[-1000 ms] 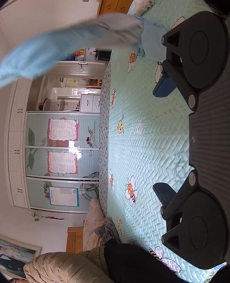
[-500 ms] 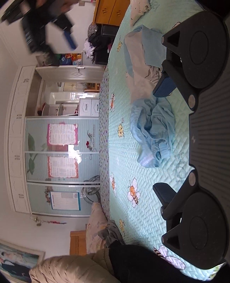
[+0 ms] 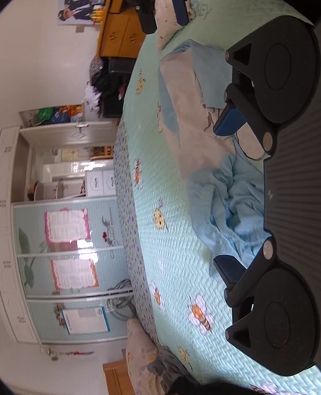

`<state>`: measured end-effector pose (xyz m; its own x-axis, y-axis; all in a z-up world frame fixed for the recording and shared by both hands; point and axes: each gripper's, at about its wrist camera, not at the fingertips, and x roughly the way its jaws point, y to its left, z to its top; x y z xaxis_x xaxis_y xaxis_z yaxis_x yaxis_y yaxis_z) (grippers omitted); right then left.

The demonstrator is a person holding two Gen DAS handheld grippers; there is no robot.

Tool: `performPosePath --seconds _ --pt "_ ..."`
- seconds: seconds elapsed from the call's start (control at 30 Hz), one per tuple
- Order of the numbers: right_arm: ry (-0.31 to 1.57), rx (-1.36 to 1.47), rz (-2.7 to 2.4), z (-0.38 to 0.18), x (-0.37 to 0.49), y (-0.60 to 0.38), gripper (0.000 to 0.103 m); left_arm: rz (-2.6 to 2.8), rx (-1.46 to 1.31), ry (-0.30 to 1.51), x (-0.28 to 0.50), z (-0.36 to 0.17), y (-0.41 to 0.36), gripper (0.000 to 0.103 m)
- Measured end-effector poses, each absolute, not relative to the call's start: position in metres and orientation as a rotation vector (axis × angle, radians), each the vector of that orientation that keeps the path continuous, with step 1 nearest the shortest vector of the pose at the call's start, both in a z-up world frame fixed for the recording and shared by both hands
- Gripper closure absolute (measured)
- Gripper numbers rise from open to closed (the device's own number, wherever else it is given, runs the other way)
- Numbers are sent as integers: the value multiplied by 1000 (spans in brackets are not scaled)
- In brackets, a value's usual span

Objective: Fold clothes

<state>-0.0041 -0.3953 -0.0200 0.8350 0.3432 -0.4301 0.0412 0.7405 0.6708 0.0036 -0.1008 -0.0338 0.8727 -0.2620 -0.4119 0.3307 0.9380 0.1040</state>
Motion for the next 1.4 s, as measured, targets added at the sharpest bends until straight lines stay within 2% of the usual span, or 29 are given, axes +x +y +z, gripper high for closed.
performPosePath --seconds 0.27,0.47,0.53,0.6,0.63,0.8,0.9,1.0,1.3,1.4 --pt "562 685 176 -37 -2 -407 23 -259 364 555 80 -65 -141 1" --pt "584 737 159 -61 -1 -424 23 -252 410 572 95 -76 -150 3" --pt "587 739 160 -64 2 -426 23 -258 396 577 100 -77 -149 19" --pt "588 738 161 -67 4 -426 23 -258 346 630 111 -80 -144 56" --pt "587 742 162 -68 5 -427 23 -265 314 656 116 -81 -140 64" --pt "585 765 157 -72 6 -432 22 -286 196 688 127 -76 -123 85" --pt "585 780 144 -74 3 -438 22 -289 121 650 124 -55 -111 92" --pt "575 785 136 -72 -1 -442 21 -281 89 561 120 -16 -102 93" --pt "565 793 200 -60 -20 -436 16 -259 77 210 102 178 -94 95" --pt "579 734 237 -55 -24 -418 15 -249 107 186 91 214 -99 90"
